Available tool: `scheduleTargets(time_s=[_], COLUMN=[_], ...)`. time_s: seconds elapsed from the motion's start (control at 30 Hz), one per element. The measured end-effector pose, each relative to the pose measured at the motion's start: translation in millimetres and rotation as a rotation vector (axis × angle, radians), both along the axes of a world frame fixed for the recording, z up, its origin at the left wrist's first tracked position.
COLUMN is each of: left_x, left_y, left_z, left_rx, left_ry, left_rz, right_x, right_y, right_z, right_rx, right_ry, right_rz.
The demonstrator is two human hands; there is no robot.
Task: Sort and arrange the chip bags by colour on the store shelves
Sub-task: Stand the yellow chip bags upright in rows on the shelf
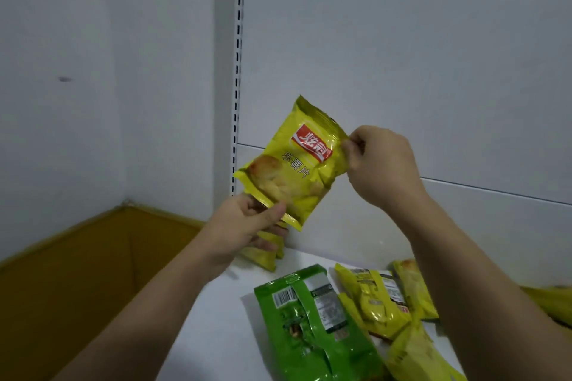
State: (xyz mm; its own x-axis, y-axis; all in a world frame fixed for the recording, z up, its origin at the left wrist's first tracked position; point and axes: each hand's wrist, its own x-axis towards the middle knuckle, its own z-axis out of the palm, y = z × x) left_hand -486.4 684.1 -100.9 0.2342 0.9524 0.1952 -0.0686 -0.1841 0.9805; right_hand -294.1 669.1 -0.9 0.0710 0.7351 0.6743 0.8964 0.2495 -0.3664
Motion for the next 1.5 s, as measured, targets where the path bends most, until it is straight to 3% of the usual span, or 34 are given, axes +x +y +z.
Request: scheduleTargets(time_s=[0.13,0.3,0.4,0.5,0.63,0.73,0.87,1.1,1.3,1.5], left_x=[-28,-63,-75,-88,-87,-69,-53,-45,-53,-31], left_y=[15,31,40,50,55,63,68,77,71,54], left_z=[-18,-50,-70,-90,-97,-107,-117,-104,-94,-45], left_rx=[-0.048,-0.022,-0.129,-0.172,-0.008,0.099,0.177,0.196,0.225,0.523], left_ry=[-0.175,-0.209,-0.118,-0.084,0.040,0.247,0.501,0.702,0.658,0.485], left_rz=[0.112,0.186,0.183,0.378,0.524,0.504,0.509,0.598,0.564,0.517], right_x=[-31,-50,-62,-72,-87,-91,-85,-87,-58,29], right_y=[13,41,58,73,86,87,91,91,71,33], right_z=[-13,-36,-55,-62,-78,-87,-92,-104,-94,-90], right_rx=[-0.262,-0.237,-0.245,-0.343,-0.538,-0.502,-0.424,-0.311,-0.265,-0.317], right_ry=[0.332,0.036,-0.061,-0.194,-0.483,-0.546,-0.533,-0.460,-0.334,-0.141], right_rz=[0.189,0.042,0.023,0.029,0.051,0.024,-0.025,-0.080,-0.085,-0.233])
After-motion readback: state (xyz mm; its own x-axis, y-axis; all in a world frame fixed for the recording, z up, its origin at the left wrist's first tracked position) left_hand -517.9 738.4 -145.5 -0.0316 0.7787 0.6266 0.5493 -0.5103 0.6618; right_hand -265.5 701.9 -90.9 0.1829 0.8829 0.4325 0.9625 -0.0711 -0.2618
